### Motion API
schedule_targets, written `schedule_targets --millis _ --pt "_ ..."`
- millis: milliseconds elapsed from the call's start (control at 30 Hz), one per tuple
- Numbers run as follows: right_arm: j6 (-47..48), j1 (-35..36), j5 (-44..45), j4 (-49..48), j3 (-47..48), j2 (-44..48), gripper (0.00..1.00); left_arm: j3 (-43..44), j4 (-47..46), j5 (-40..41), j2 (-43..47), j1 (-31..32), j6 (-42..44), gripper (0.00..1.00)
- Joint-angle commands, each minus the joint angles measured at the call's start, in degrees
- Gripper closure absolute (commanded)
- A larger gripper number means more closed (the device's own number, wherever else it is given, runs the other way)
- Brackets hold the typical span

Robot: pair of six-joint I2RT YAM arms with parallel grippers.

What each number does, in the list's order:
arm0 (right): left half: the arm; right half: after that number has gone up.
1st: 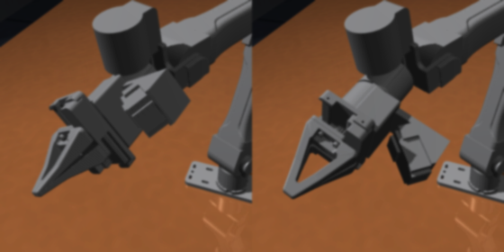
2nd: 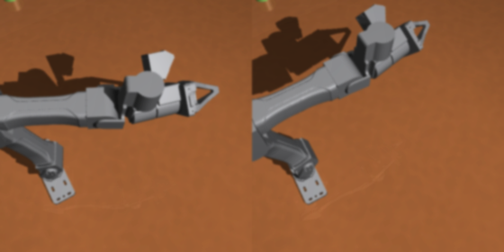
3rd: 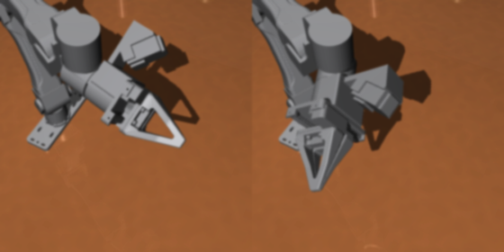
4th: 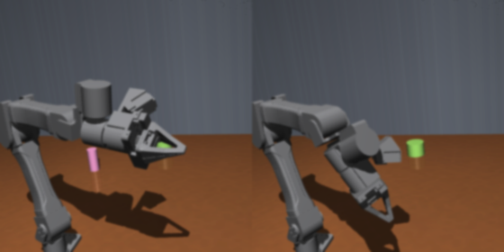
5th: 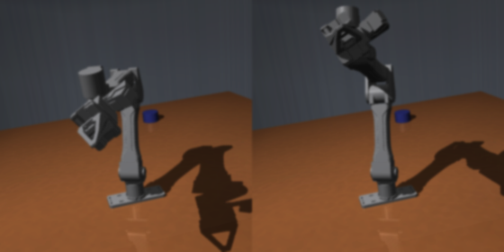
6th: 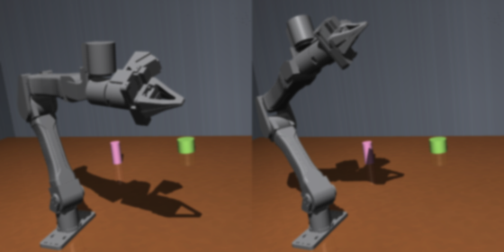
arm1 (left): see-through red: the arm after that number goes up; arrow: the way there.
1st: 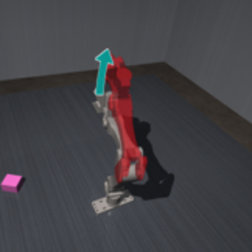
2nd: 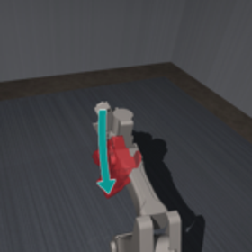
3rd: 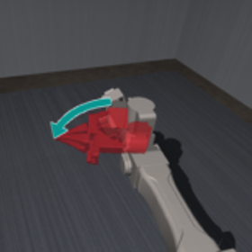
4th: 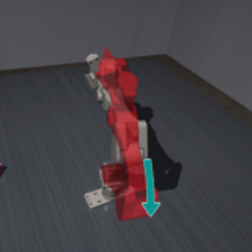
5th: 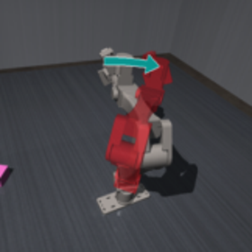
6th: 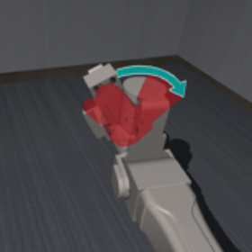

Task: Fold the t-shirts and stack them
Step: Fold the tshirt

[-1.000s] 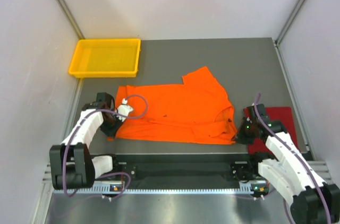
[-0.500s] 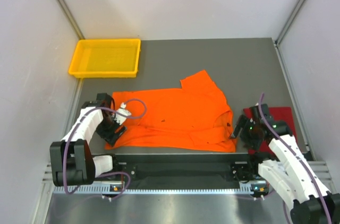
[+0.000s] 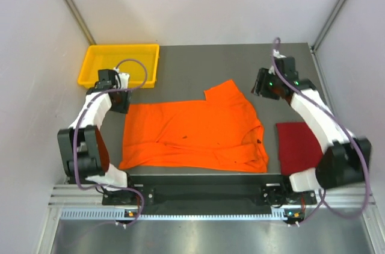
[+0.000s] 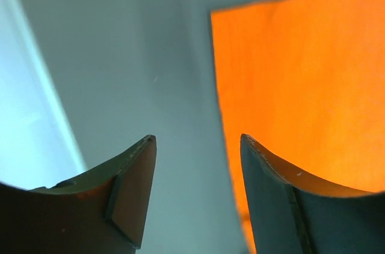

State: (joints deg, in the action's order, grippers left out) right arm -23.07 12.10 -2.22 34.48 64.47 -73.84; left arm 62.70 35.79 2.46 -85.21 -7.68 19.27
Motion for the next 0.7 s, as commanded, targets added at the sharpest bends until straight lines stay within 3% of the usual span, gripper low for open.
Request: schedule_targets --millis 0,167,333,467,667 --pt "6.54 -0.06 -3.49 -7.06 8.8 -13.38 0.47 2.69 -7.31 -0.26 -5.39 -0.93 -8.98 0.36" --pt "5.84 0.29 -6.04 -9.69 15.24 -26.86 0.48 2.26 -12.57 -4.39 -10.49 -1.19 -13.02 0.34" --pt "7.25 2.14 -3.06 -6.54 23.14 -40.47 0.49 2.61 -15.84 -5.18 -14.71 -1.28 -16.27 0.34" --pt "6.64 2.58 -4.2 -6.36 25.53 -45.59 0.54 4.27 -17.33 -7.9 -18.85 -3.03 -18.12 0.36" --pt "5.5 3.72 -8.15 -9.42 22.47 -45.17 0.87 4.54 -18.04 -15.97 -21.31 -4.97 -18.04 0.38"
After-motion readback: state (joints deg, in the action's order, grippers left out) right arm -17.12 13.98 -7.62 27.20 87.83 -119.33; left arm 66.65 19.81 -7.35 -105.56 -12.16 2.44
